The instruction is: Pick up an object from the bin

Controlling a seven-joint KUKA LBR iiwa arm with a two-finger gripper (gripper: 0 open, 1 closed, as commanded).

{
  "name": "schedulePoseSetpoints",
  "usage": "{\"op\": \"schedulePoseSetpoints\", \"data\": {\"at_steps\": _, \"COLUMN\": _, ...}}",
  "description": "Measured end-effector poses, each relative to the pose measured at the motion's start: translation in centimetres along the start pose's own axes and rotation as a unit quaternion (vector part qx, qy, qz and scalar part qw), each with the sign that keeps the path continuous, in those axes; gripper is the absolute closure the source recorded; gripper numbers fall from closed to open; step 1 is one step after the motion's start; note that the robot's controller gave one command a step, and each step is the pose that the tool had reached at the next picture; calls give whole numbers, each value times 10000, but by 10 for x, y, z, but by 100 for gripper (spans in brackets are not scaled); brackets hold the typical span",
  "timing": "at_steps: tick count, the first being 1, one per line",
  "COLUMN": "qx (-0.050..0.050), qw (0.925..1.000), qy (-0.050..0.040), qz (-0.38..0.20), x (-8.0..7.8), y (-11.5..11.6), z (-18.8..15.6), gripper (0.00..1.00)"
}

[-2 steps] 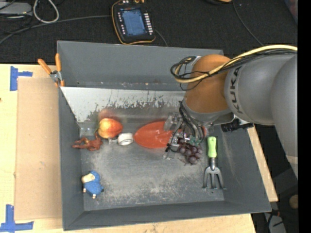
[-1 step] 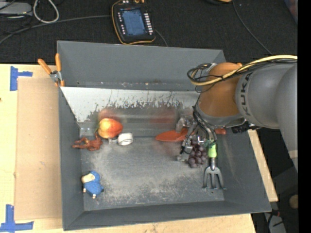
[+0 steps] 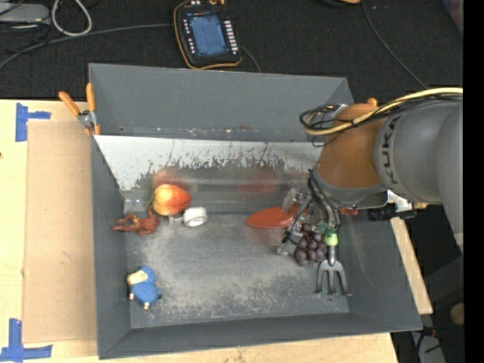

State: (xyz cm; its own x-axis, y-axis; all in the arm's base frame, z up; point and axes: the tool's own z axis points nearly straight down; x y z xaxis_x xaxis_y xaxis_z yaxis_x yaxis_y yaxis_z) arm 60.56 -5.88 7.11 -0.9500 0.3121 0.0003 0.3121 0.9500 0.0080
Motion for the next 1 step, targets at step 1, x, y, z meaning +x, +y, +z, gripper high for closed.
{"op": "schedulePoseSetpoints", "data": {"at_steps": 1, "qx": 18, "qw": 9978, "qy": -36, "qz": -655, "x": -10, "y": 15, "z": 0, "gripper": 0}}
